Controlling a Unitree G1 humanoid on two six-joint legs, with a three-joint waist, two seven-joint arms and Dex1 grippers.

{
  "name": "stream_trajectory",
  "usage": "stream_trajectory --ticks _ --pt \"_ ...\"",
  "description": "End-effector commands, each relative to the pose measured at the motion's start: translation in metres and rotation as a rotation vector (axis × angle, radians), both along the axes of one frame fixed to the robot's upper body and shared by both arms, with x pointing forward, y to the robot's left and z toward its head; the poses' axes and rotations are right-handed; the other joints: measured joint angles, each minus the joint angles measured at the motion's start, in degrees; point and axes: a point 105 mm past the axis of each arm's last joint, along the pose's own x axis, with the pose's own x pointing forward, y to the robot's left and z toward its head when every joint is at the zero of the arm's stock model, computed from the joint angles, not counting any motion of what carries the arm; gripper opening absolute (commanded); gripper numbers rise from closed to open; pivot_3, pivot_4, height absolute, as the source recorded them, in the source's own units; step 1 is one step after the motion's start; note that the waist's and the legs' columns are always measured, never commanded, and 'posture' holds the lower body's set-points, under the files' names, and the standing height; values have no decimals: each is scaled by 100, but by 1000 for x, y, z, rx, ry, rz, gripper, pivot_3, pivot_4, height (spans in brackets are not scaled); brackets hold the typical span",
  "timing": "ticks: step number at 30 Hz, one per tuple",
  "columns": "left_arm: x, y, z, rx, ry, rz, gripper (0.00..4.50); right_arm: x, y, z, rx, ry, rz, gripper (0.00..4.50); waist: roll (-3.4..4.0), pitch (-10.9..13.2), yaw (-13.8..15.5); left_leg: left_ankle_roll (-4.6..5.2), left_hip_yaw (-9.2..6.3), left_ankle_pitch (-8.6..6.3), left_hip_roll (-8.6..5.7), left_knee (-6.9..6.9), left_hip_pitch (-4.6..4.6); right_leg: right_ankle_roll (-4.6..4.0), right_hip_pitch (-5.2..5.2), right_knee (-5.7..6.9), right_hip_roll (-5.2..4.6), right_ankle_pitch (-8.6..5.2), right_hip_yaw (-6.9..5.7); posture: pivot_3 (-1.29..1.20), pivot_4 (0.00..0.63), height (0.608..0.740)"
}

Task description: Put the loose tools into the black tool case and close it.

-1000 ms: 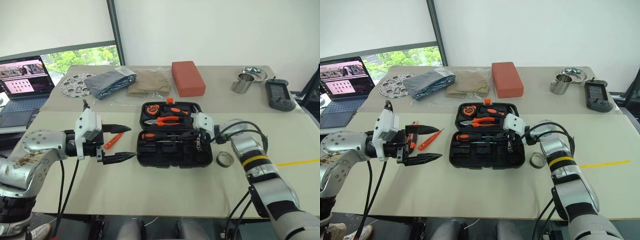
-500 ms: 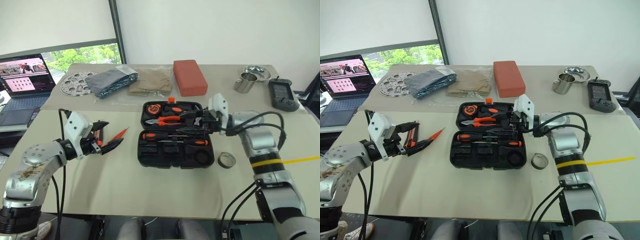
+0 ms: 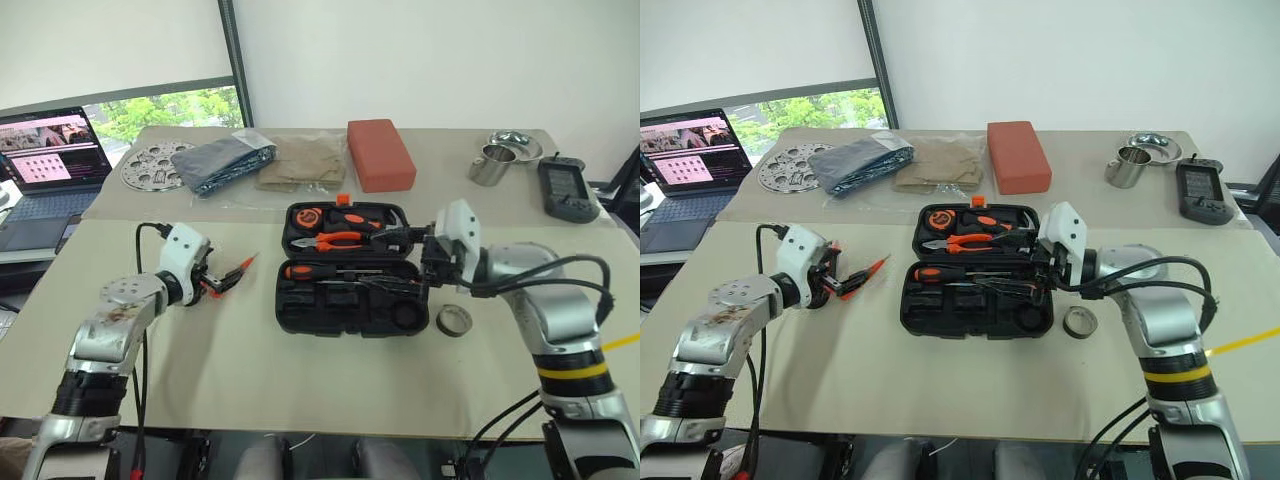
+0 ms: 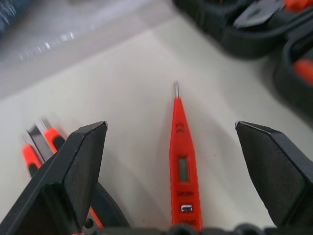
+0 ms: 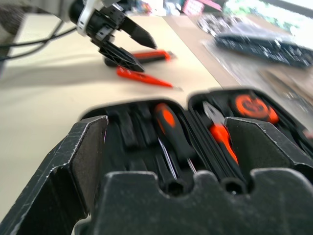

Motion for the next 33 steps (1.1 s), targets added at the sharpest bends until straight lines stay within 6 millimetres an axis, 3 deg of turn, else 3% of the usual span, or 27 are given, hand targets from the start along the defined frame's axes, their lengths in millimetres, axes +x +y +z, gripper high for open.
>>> stream_trajectory --ticks 1,4,7,15,17,23,33 --pt "6 -8 -4 17 47 -34 4500 -5 -11 17 22 -66 -46 4455 -1 0 26 0 0 0 -1 0 -2 0 -2 -1 2 0 -1 0 150 740" --pt "12 -14 -7 25 92 -46 4500 -5 -16 18 23 -66 -70 4455 -1 1 25 0 1 0 0 2 -5 0 -5 -1 6 0 2 0 150 740" --pt "17 -22 -5 14 137 -57 3795 -6 -19 19 21 -70 -83 4500 -2 1 33 0 1 1 -4 9 -6 0 -5 0 10 0 2 0 150 740" --pt "19 -25 -7 47 207 -50 710 -7 -25 18 3 -73 -99 4500 -3 1 23 1 1 1 -6 12 -8 1 -6 1 15 -1 4 0 150 740" --pt "18 -25 -7 46 211 -51 133 -7 -27 20 17 -68 -103 4500 -1 0 32 1 -1 1 -6 12 -5 1 -2 1 16 -1 2 0 150 740" --pt "16 -26 -3 32 204 -59 132 -11 -27 24 47 -63 -82 4500 -1 0 26 0 0 1 -4 14 -6 1 -2 2 15 -1 5 0 150 740" --pt "23 -30 27 6 112 -70 132 -30 -20 30 95 -1 68 4500 -3 1 37 0 -1 1 -4 13 -9 1 -3 0 14 -1 4 0 150 740"
